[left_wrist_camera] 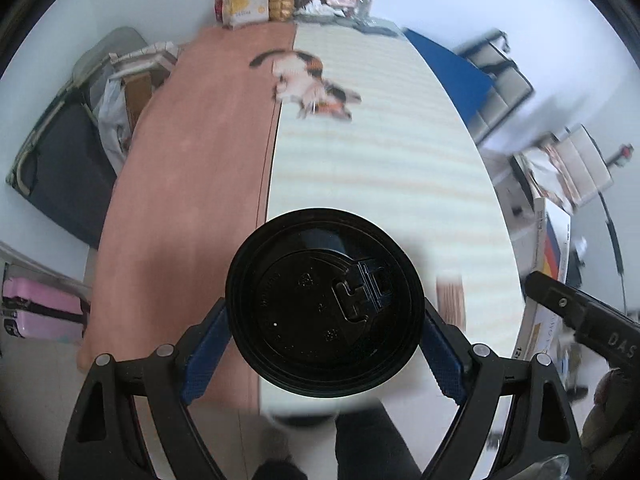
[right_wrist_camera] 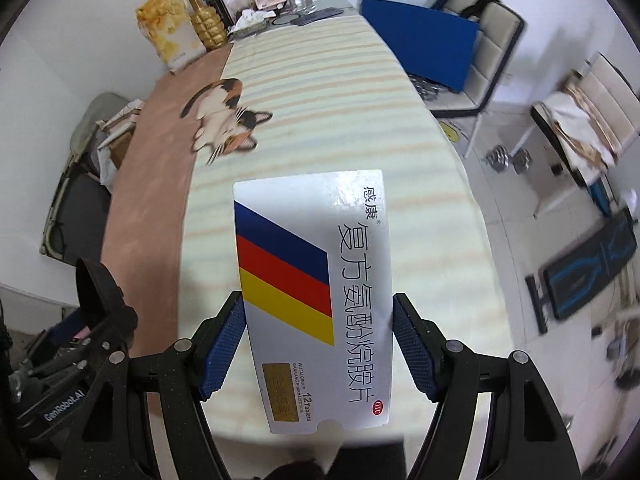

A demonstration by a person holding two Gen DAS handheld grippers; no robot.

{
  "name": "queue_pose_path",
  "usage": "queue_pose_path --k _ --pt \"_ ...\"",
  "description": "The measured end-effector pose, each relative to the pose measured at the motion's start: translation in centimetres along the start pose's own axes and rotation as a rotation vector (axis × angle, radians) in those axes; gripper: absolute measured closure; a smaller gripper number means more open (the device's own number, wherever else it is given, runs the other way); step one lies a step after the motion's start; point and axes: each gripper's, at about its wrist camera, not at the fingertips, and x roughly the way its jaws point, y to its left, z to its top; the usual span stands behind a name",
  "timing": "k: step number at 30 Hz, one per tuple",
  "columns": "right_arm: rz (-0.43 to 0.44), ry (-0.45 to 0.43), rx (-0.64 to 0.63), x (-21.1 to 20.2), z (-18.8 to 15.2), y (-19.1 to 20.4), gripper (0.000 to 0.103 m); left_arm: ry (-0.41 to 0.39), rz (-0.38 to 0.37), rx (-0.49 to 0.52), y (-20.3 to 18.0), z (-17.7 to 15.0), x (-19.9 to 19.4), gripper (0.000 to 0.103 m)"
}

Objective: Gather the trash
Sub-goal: 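Carry the lid and medicine box over the white bin and open both tools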

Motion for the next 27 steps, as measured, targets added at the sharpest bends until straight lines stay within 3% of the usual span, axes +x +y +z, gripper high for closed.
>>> queue_pose_path --k 5,10,14,18,23,27 --pt "0.015 0.031 0.091 -3.1 -11.6 0.4 0.029 0.096 -0.022 0.017 2.5 -8.0 -0.7 0.015" --pt "0.014 0.153 0.158 -1.2 -22.3 0.1 0.029 0.227 -0.033 0.018 4.3 -15.1 2.3 0.015" --pt "0.008 0.272 0.217 4.7 -29.8 -1.2 0.029 0.326 -0.058 -0.021 5.5 -19.5 8.2 0.015" --pt "0.003 0.364 0.29 13.3 -35.7 -3.4 0.029 0.419 -0.11 -0.061 6.5 -22.5 17.9 0.014" --pt "0.009 0.39 0.353 24.9 -40.4 -6.0 0.029 0.487 -0.14 -0.109 8.2 -25.8 30.8 0.013" --pt "0.039 0.409 0.396 33.8 -43.5 -7.4 0.029 0.533 -0.141 -0.093 9.3 -28.9 39.7 0.004"
